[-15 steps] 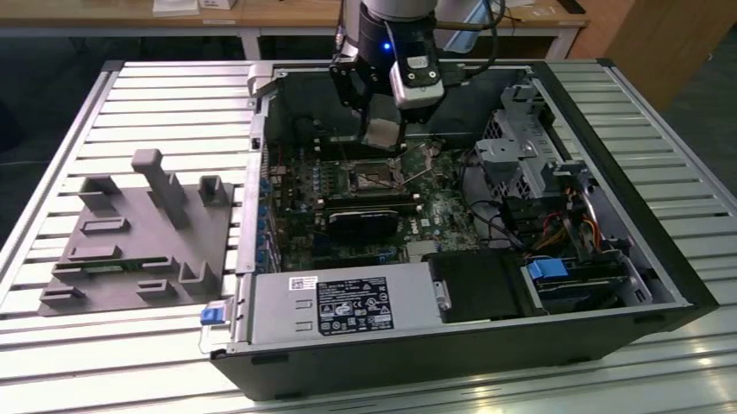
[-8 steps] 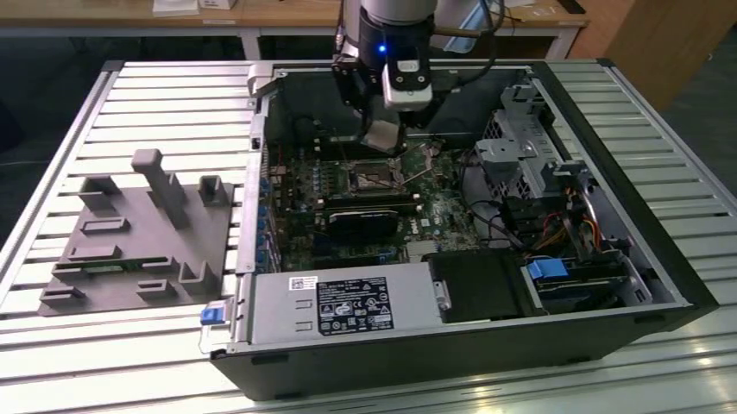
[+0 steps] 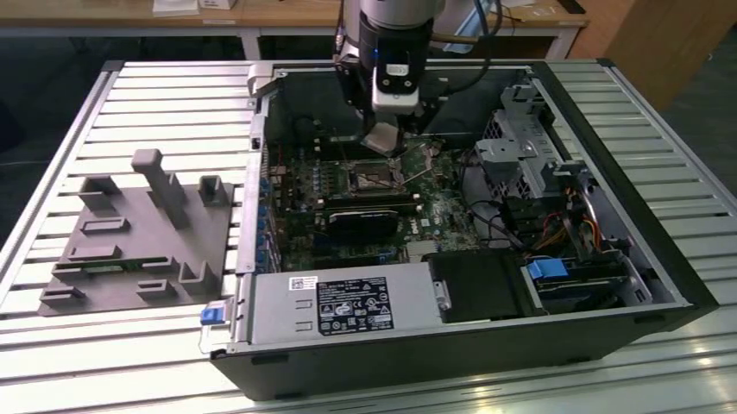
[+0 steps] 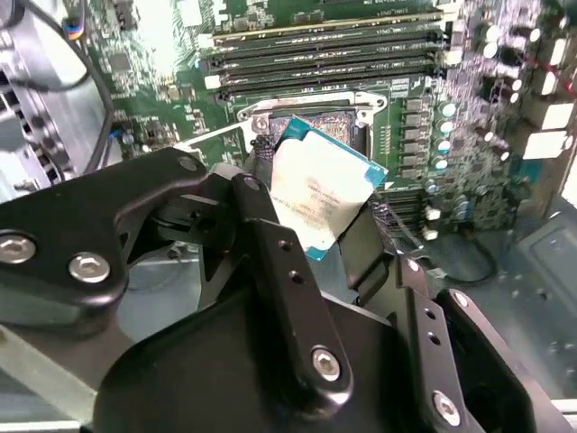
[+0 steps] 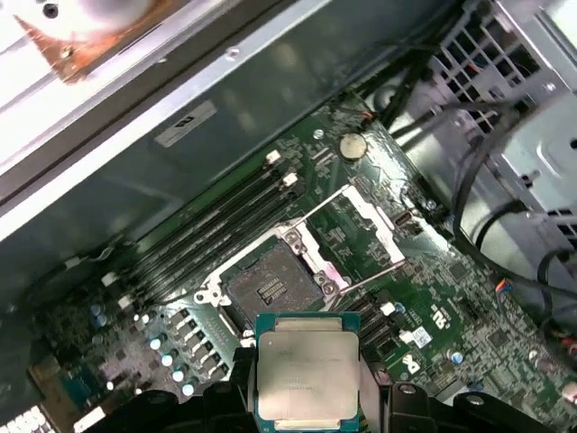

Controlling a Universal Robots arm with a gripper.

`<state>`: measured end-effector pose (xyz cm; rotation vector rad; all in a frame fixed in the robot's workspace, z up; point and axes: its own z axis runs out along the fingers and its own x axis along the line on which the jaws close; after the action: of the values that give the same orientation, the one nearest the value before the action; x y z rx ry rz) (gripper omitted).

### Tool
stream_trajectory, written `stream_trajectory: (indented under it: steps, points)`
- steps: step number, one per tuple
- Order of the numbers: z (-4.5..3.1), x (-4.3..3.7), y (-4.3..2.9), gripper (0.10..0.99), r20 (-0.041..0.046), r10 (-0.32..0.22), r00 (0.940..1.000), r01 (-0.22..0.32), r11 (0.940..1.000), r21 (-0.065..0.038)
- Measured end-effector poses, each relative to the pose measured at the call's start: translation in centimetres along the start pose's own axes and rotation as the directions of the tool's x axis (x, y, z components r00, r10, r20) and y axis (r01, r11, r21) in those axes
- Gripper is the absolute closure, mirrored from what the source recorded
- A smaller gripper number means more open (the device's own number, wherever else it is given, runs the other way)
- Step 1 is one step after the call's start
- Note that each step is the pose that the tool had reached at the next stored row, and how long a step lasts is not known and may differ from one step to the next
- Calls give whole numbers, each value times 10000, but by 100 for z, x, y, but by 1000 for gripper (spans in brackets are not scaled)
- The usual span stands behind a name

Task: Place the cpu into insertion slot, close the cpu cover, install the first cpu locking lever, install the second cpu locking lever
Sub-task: 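Place the cpu into insertion slot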

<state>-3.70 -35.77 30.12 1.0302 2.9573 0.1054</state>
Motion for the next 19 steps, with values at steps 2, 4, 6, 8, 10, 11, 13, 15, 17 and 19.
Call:
stream_trajectory:
  steps: [2,4,6,8,10,11,13,15,17,19]
  points:
    - [10,0,-1,549,24,359,9994,-359,9994,-5]
    - [21,0,-1,549,49,734,9973,-734,9973,-11]
    - [31,0,-2,549,72,1091,9940,-1091,9940,-19]
    - [40,-1,-3,549,95,1442,9895,-1441,9896,-27]
    - [50,-1,-3,549,118,1811,9834,-1811,9835,-36]
    - [54,-1,-4,549,130,1988,9799,-1988,9800,-40]
    - [63,-1,-4,549,152,2339,9721,-2338,9723,-51]
    - [72,-1,-5,549,174,2691,9629,-2691,9631,-62]
    - [81,-1,-5,549,195,3034,9527,-3033,9529,-74]
    - [89,-1,-6,549,216,3374,9411,-3373,9414,-86]
